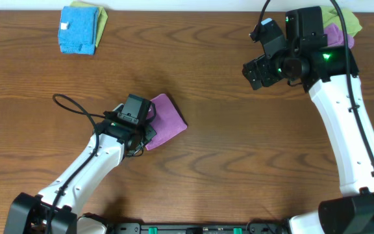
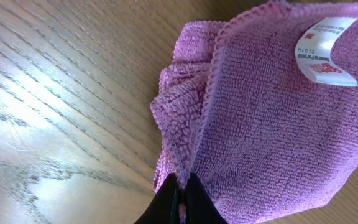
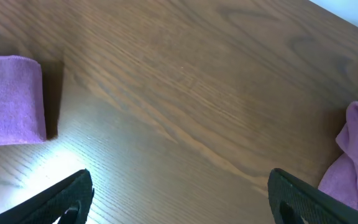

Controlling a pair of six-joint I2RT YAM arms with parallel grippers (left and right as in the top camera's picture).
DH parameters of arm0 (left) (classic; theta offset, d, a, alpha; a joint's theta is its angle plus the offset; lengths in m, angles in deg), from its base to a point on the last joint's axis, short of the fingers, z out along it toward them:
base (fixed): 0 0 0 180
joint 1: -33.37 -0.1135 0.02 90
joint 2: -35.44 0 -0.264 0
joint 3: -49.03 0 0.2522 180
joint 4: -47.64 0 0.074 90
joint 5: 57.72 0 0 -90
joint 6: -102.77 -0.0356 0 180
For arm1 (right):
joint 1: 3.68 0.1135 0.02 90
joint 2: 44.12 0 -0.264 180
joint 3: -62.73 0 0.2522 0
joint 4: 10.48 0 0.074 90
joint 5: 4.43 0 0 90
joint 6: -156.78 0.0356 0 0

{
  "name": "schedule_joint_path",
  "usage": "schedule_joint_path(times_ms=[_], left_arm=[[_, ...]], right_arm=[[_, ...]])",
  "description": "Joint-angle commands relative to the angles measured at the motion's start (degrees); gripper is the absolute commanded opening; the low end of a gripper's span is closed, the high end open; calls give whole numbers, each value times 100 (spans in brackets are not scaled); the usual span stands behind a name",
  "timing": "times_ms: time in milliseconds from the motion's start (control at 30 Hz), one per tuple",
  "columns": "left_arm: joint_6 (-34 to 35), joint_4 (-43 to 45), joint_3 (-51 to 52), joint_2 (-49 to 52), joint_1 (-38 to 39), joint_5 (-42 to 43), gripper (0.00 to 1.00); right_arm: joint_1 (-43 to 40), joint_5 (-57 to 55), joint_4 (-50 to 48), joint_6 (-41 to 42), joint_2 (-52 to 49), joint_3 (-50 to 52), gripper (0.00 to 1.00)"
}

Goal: Fold the cloth
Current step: 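Press and adjust the folded cloth with the left gripper, then grasp the folded purple cloth with the left gripper and lift it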

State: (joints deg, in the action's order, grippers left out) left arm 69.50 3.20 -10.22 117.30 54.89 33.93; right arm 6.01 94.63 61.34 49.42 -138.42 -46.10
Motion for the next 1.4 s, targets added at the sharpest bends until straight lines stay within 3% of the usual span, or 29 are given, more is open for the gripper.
schedule_joint_path(times_ms=[0, 167, 367, 467, 567, 833, 1067, 1200, 1367], left_arm=[[-46, -42, 11, 11, -17, -221, 25], [-68, -114, 13, 63, -17, -203, 49], [-258, -297, 11, 61, -17, -205, 49], [-258, -407, -2, 50, -17, -118, 42], [-258, -409, -31, -55, -17, 131, 42], [-258, -505, -31, -562, -426, 431, 68], [-251, 240, 315, -549, -710, 1346, 69], [-229, 802, 640, -549, -721, 1598, 68], [-254, 890, 885, -551, -739, 1650, 67]], right_arm=[[-24, 66, -2, 15, 50, 37, 91], [-24, 66, -2, 15, 50, 37, 91], [-24, 66, -2, 15, 50, 37, 92], [-24, 66, -2, 15, 50, 37, 92], [-24, 66, -2, 15, 50, 37, 92], [-24, 66, -13, 15, 50, 37, 92], [-24, 66, -39, 15, 50, 37, 93], [-24, 66, -35, 15, 50, 37, 93], [-24, 66, -39, 13, 50, 37, 93]])
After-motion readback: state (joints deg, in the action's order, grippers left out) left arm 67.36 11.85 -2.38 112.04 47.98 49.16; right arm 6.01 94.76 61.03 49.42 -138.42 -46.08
